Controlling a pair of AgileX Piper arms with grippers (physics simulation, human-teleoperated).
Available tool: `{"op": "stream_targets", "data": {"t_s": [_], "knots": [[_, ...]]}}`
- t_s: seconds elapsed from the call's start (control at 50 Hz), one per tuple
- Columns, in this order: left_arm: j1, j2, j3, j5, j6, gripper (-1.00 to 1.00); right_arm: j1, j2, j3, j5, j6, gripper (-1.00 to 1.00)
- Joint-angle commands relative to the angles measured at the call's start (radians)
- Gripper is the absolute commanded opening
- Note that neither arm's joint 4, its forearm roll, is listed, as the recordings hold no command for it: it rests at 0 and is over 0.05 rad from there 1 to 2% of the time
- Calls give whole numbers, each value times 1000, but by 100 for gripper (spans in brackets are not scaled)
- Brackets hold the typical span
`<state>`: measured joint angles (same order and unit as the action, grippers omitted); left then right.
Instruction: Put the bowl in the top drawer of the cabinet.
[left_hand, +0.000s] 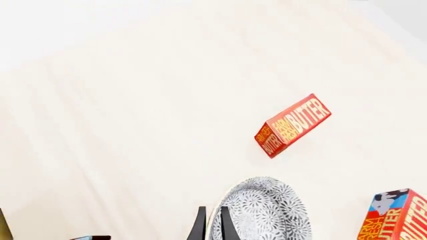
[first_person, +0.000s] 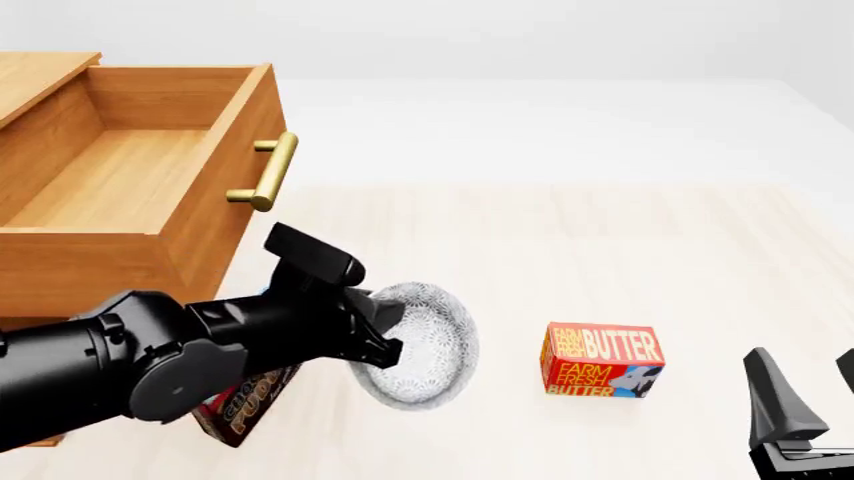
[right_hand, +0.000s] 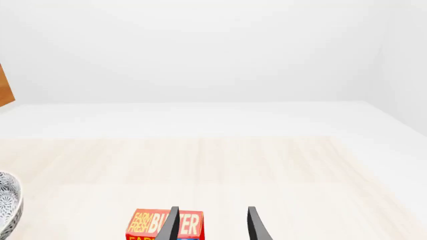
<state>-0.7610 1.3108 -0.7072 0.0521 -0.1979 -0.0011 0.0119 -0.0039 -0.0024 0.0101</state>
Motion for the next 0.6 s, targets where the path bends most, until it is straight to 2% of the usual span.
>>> {"op": "stream_targets", "data": {"t_s": [0.02, 0.6], "knots": [[-2, -56, -9, 25, 28, -100, 0, 0, 0, 0, 0, 100], [18, -259, -29, 106, 74, -100, 0, 0, 0, 0, 0, 100]]}}
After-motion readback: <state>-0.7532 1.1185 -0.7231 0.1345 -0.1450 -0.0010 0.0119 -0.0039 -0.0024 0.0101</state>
